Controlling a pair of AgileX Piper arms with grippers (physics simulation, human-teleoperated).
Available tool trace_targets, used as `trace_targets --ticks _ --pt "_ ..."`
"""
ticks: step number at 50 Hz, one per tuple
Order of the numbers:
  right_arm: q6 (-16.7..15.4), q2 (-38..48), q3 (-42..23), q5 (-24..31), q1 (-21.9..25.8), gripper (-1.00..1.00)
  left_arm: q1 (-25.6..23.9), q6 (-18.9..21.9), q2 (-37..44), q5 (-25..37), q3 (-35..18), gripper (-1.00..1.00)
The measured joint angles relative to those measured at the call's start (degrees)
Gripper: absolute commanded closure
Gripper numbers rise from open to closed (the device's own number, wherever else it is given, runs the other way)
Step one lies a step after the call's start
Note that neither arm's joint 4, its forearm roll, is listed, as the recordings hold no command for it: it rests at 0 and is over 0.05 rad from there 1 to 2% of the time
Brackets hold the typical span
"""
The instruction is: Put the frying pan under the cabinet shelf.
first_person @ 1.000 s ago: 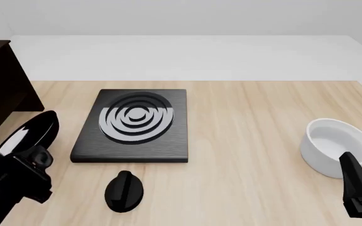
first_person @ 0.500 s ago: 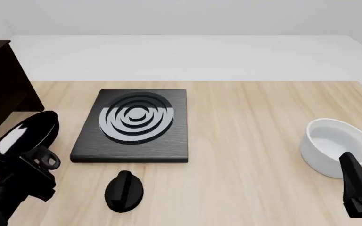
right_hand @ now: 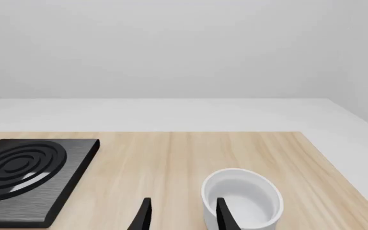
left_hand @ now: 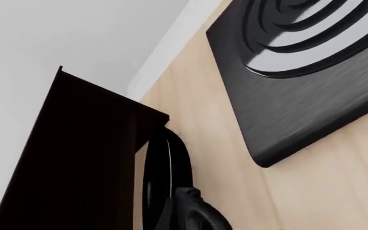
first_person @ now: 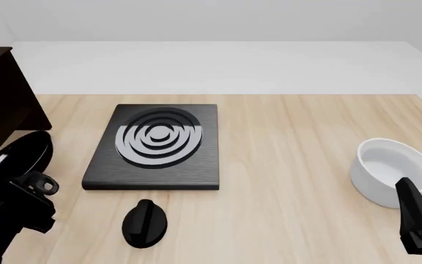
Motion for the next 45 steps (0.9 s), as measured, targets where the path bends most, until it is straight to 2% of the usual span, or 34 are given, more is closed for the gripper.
trace_targets --ticks 21,45 --pt "0.0 0.0 0.0 0.0 0.0 -1.0 1.89 0.8 3.91 -3.41 -0.46 1.0" --pt "0.0 0.0 0.0 0.0 0.0 -1.0 5.11 1.78 7.74 -3.46 -3.13 1.0"
